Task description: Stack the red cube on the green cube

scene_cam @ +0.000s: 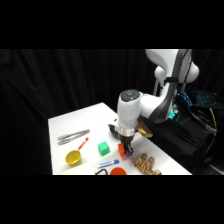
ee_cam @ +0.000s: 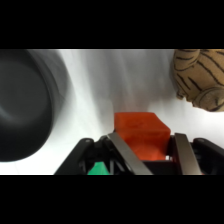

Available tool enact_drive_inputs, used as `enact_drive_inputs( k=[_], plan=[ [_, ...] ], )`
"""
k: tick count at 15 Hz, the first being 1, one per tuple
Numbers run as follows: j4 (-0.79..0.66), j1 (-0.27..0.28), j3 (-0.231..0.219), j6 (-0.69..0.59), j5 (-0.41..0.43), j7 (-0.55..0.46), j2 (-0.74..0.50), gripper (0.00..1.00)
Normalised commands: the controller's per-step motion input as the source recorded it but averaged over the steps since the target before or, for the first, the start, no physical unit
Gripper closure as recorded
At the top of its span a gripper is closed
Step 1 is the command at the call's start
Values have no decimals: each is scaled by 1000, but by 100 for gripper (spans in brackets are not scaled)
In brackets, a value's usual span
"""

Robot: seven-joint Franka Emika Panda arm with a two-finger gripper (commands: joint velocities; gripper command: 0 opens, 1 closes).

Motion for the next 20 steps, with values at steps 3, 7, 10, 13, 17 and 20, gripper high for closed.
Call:
enact_drive_inputs(
  k=[3, 7, 10, 13, 17, 20],
  plan=[
    [29, -129, 70, -237, -44, -150, -218, 75],
    [31, -163, 79, -227, -49, -175, -216, 75],
    [75, -199, 93, -217, -25, -227, -179, 75],
    [96, -196, 105, -199, 8, -224, -132, 75],
    [116, -173, 91, -195, 14, -201, -110, 75],
    [129, -166, 90, -158, 43, -208, -62, 75]
  ],
)
